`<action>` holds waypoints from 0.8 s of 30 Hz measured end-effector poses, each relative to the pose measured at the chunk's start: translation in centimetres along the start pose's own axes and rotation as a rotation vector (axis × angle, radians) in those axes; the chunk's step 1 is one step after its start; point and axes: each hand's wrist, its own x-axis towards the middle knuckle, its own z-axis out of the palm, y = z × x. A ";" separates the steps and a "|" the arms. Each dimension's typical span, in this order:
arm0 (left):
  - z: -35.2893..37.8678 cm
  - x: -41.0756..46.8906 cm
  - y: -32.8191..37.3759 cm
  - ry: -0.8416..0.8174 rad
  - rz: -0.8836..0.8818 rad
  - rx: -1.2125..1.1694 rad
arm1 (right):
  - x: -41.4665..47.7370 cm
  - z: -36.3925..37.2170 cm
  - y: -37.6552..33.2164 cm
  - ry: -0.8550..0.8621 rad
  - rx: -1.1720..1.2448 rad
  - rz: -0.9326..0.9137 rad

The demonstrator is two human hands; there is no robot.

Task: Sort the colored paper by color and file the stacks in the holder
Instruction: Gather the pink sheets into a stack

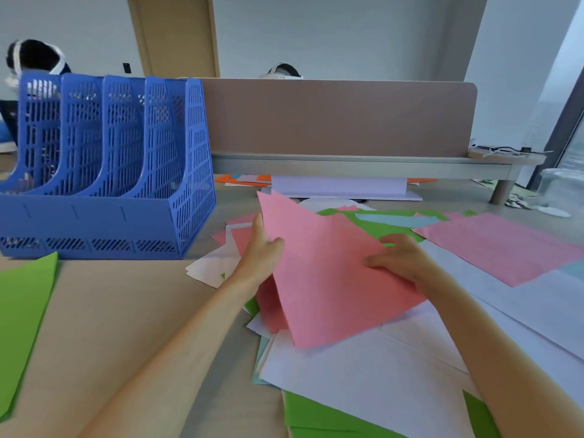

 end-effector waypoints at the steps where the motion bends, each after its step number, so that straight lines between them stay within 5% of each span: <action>1: -0.1 -0.1 0.2 -0.001 -0.013 -0.053 | 0.1 -0.5 0.1 -0.010 0.074 0.009; 6: -0.8 2.0 -1.8 -0.058 -0.170 -0.167 | 0.9 -2.5 0.9 -0.015 0.405 0.027; 10: -1.4 0.5 0.3 0.057 -0.277 -0.090 | 1.5 -2.9 1.9 -0.049 0.527 0.106; 24: -1.4 1.3 -0.2 0.082 -0.303 -0.365 | 0.2 -0.8 0.7 -0.169 0.217 -0.013</action>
